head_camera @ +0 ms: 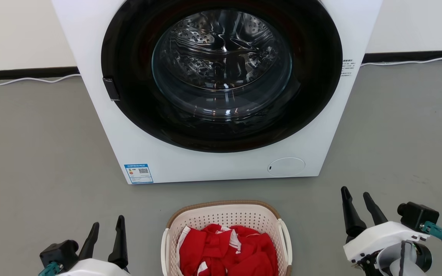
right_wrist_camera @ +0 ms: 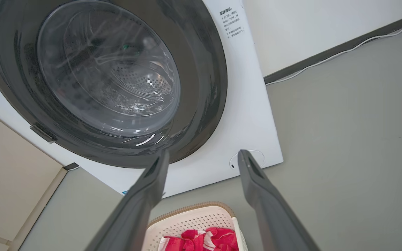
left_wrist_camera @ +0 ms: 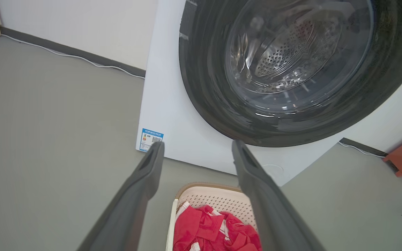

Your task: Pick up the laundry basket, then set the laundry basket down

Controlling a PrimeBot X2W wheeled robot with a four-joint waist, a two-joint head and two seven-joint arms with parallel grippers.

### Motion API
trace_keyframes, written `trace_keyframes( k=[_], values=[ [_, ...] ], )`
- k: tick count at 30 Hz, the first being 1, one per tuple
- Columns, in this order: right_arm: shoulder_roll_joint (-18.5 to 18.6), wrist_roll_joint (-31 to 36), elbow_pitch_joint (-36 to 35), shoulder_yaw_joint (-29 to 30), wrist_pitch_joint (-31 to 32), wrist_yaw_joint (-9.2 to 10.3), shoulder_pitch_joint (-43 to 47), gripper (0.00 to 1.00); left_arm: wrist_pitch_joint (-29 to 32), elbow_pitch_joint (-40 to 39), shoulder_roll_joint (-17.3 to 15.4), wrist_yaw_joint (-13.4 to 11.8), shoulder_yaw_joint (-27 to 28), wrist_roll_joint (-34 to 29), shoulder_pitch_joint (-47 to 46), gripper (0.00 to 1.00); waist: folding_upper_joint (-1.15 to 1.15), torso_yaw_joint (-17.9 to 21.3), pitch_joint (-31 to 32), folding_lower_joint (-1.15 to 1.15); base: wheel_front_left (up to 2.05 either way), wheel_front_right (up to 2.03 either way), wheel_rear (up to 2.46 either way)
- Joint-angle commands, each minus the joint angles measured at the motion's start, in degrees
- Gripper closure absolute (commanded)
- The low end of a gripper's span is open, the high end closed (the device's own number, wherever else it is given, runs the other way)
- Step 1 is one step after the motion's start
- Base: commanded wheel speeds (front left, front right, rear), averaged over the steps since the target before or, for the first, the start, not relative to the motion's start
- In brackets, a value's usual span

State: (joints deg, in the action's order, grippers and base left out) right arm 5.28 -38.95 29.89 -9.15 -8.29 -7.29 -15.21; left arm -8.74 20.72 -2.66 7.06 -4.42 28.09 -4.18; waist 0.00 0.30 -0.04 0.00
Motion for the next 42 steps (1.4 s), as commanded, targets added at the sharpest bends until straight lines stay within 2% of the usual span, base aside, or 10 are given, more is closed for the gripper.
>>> trace_keyframes(
  k=[1, 31, 42],
  values=[
    [0.8, 1.8, -0.7, -1.3, -1.2, -0.15, -2.5, 0.0, -0.7, -1.1, -0.8, 0.1, 1.1, -1.8, -3.1, 0.0, 0.0, 0.0, 0.0, 0.0, 0.0, 0.0, 0.0],
    [1.7, 22.1, 4.4, -5.8, -6.4, -0.2, -7.9, 0.0, -6.0, -0.7, -0.7, 0.2, 0.9, -23.0, -4.3, 0.0, 0.0, 0.2, -0.2, 0.0, 0.0, 0.0, 0.0],
    [1.3, 23.7, 5.3, -4.6, -6.7, -0.2, -8.0, 0.0, -6.3, -0.4, -0.4, 0.2, 1.3, -22.8, -4.2, 0.0, 0.0, 0.3, -0.2, 0.0, 0.0, 0.0, 0.0]
  ],
)
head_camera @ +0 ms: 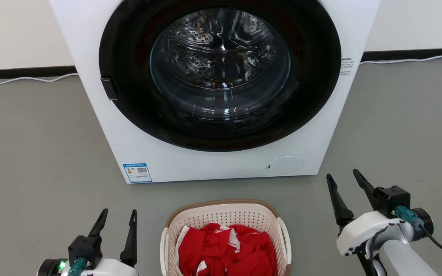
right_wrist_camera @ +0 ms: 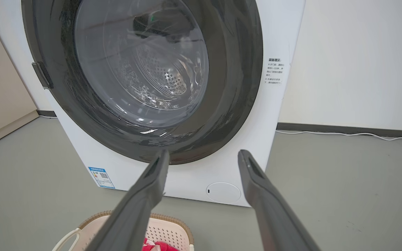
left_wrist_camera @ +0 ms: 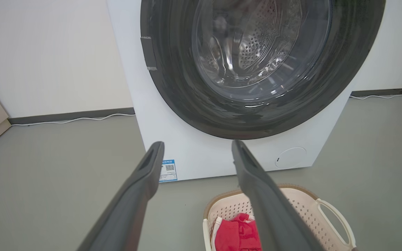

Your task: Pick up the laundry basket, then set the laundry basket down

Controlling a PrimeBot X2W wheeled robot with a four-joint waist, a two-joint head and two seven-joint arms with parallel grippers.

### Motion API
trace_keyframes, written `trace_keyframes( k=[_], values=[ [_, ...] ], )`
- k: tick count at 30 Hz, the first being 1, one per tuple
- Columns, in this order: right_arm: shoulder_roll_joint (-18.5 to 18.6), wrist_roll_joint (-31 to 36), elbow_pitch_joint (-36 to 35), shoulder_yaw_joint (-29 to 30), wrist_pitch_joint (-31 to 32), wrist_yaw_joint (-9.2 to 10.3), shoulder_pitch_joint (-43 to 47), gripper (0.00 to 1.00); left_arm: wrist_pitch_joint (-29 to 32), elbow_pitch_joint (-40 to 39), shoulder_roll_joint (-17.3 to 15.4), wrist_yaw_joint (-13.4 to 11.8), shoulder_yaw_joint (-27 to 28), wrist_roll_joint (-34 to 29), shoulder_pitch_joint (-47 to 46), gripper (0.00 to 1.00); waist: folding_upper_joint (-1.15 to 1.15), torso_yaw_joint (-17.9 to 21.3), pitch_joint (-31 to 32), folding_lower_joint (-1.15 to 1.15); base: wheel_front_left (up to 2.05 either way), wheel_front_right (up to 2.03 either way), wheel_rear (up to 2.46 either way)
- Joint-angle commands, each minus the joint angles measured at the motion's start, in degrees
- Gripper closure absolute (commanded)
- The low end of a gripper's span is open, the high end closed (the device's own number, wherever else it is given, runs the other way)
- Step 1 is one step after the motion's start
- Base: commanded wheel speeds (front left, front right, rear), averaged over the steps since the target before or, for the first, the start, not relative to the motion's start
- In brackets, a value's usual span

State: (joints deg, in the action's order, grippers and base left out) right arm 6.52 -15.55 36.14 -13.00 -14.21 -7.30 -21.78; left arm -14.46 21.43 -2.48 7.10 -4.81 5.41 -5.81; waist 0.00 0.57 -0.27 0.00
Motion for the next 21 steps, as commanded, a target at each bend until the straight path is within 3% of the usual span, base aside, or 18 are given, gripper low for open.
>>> trace_keyframes(
  k=[1, 13, 21],
  values=[
    [0.0, 0.3, -0.9, -0.8, -0.8, -0.19, -1.4, 0.0, -0.5, -1.1, -0.5, 0.2, 1.6, 0.0, -2.6, 0.0, 0.0, 0.0, 0.0, 0.0, 0.0, 0.0, 0.0],
    [-0.1, 0.2, -0.9, -0.6, -0.8, -0.19, -1.7, 0.0, -0.5, -1.0, -0.4, 0.3, 0.9, 0.4, -2.7, 0.0, 0.0, 0.1, -1.1, 0.0, 0.0, 0.0, 0.0],
    [0.0, 0.7, -2.4, -0.5, -0.8, -0.19, -3.4, 0.0, -0.5, -1.3, -0.4, 0.4, -0.7, 2.7, -5.0, 0.0, 0.0, -0.1, -8.0, 0.0, 0.0, 0.0, 0.0]
  ],
)
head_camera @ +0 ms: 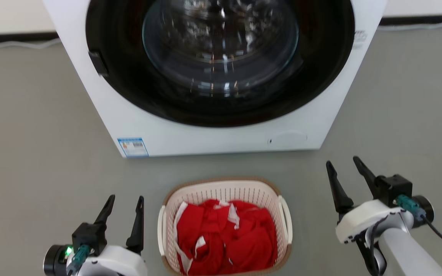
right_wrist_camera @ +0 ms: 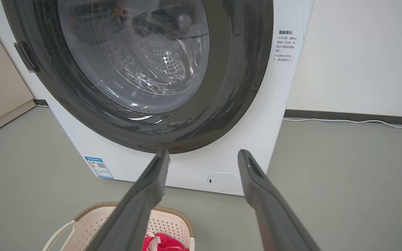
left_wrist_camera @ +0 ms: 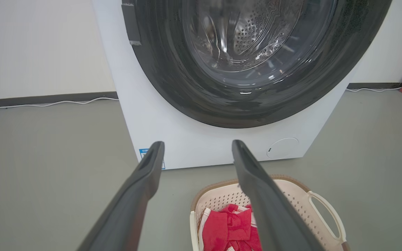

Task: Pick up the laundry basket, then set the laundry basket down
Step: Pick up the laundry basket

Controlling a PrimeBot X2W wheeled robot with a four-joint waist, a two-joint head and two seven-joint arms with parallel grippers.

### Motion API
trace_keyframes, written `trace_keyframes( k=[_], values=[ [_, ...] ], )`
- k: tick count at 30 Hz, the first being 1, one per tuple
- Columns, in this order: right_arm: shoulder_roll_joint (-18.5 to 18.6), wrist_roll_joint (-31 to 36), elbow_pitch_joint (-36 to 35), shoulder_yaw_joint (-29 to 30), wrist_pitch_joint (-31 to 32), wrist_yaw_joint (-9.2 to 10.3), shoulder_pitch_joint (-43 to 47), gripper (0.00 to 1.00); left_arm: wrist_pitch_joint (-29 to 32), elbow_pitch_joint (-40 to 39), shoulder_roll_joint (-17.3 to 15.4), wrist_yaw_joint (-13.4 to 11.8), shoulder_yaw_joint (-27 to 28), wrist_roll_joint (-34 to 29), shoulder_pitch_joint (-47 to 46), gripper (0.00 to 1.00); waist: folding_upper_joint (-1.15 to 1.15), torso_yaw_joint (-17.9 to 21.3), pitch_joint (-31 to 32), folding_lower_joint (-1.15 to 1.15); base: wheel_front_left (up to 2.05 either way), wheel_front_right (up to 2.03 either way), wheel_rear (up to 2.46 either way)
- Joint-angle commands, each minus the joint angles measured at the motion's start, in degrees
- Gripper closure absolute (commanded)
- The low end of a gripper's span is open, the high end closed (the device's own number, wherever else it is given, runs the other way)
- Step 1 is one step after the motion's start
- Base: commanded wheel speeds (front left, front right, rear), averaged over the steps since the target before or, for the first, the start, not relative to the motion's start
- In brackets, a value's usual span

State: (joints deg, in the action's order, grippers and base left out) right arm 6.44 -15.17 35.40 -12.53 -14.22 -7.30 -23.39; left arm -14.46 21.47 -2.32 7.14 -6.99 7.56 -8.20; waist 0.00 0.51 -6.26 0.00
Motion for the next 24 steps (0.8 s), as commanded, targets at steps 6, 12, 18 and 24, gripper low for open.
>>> trace_keyframes(
  k=[6, 12, 18, 24],
  values=[
    [0.6, 0.5, -2.4, -0.8, -0.8, -0.19, -3.4, 0.0, -0.5, -1.4, -0.6, -0.1, -0.6, 2.3, -5.2, 0.0, 0.0, -0.3, -7.9, 0.0, 0.0, 0.0, 0.0],
    [1.2, 0.8, -3.1, -0.7, -0.8, -0.19, -5.4, 0.0, -0.5, -1.4, -0.6, -1.2, -3.2, 4.9, -8.5, 0.0, 0.0, -0.9, -14.0, 0.0, 0.0, 0.0, 0.0],
    [1.2, 0.9, -3.4, -1.0, -0.8, -0.19, -7.2, 0.0, -0.5, -1.4, -0.6, -2.1, -5.2, 5.8, -11.1, 0.0, 0.0, -1.4, -18.6, 0.0, 0.0, 0.0, 0.0],
    [1.0, 1.1, -4.1, -1.4, -0.8, -0.19, -9.4, 0.0, -0.5, -1.3, -0.6, -2.4, -6.3, 7.0, -14.0, 0.0, 0.0, -2.1, -23.7, 0.0, 0.0, 0.0, 0.0]
  ],
)
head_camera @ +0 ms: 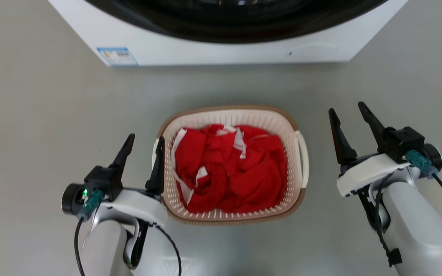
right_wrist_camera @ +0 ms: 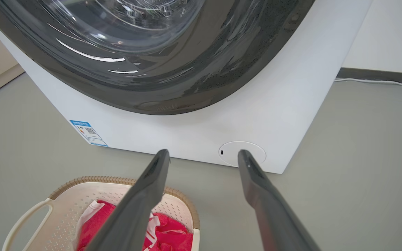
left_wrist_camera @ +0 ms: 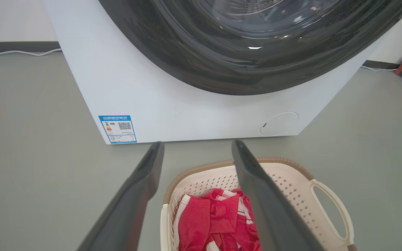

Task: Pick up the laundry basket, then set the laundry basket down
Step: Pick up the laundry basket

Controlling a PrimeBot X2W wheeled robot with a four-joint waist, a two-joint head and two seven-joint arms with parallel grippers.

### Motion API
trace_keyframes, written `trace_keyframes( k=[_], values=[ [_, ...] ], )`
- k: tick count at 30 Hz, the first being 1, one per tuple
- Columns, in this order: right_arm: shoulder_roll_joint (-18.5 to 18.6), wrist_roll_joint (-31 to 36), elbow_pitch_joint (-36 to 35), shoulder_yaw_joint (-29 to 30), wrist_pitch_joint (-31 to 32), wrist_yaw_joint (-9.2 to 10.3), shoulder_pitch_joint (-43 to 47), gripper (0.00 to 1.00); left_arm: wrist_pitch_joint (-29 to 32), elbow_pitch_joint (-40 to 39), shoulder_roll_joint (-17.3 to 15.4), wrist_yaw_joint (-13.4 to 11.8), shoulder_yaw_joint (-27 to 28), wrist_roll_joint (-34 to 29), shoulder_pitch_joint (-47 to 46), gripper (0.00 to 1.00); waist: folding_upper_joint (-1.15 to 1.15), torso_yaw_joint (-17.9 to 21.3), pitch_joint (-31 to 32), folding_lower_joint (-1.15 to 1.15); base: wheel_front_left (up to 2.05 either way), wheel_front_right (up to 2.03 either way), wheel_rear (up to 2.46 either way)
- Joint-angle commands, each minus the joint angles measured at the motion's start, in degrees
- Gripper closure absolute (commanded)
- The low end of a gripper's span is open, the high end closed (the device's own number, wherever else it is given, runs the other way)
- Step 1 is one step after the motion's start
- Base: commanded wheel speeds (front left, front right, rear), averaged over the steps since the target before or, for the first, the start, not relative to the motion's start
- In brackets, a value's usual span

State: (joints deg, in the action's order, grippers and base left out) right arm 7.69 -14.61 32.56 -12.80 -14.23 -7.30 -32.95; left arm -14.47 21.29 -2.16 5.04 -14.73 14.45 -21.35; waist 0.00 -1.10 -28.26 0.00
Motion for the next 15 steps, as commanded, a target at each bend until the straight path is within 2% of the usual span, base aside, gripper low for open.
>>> trace_keyframes(
  k=[1, 15],
  values=[
    [-0.3, 0.6, -1.3, -1.2, -0.8, -0.19, -0.1, 0.0, -0.5, -1.1, -0.7, -0.5, 1.3, 0.3, -1.2, 0.0, 0.0, -0.6, -2.5, 0.0, 0.0, 0.0, 0.0],
    [-0.6, 1.3, 0.5, -1.2, -0.8, -0.19, -5.0, 0.0, -0.5, 3.5, -0.7, -0.4, -2.0, 5.7, -9.6, 0.0, 0.0, -1.9, -15.2, 0.0, 0.0, 0.0, 0.0]
  ],
)
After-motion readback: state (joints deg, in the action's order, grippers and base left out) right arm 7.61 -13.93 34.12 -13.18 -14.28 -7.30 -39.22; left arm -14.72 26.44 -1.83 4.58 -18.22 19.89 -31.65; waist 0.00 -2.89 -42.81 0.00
